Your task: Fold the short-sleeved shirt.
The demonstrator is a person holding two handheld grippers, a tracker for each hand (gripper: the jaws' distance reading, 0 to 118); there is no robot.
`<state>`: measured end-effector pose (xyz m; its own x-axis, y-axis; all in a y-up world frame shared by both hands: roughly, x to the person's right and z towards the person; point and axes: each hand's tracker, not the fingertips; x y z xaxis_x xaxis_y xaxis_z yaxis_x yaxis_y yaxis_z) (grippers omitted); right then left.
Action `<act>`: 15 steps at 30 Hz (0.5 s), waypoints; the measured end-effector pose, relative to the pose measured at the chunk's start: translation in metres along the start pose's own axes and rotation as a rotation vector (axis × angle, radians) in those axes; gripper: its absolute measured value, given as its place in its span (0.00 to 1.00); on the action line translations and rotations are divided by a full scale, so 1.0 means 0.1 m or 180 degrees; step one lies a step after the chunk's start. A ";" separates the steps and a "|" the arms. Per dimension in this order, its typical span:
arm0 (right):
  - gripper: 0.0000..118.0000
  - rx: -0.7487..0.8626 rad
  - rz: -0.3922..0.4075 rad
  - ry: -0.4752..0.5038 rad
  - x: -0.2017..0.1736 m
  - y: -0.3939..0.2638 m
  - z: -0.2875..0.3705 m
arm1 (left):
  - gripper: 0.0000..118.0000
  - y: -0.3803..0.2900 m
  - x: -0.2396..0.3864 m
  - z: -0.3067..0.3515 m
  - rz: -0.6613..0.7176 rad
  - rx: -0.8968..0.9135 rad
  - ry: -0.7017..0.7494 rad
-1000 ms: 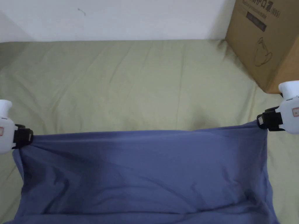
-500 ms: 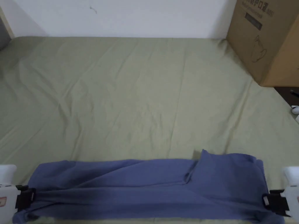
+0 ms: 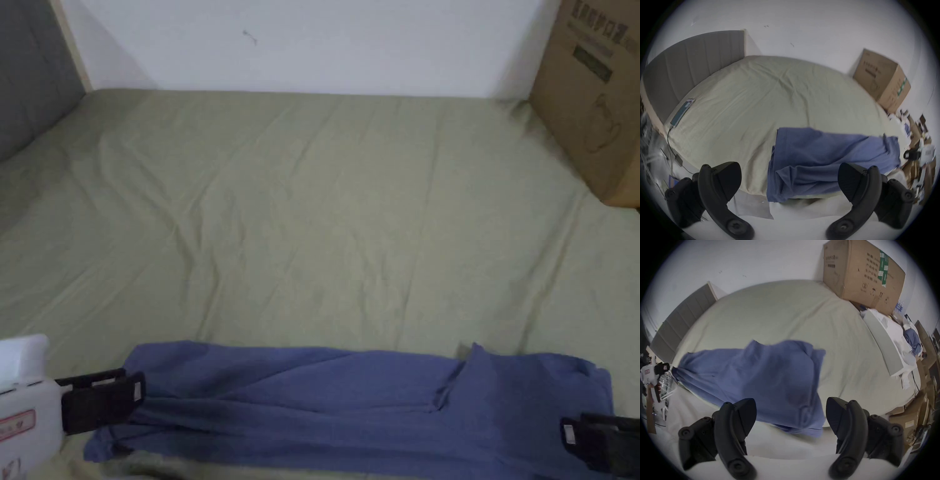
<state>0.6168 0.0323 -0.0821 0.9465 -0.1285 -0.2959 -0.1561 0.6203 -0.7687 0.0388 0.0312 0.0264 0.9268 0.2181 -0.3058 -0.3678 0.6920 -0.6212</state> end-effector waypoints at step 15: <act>0.00 0.1087 0.0510 0.0430 -1.75 0.12 -0.07 | 0.00 -0.23 -0.32 0.13 0.0271 -0.0101 -0.0450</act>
<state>0.4471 0.0563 -0.0435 0.8686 -0.0958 -0.4862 -0.1744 0.8593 -0.4808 0.0187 0.0173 0.0597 0.8928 0.3713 -0.2551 -0.4457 0.6453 -0.6205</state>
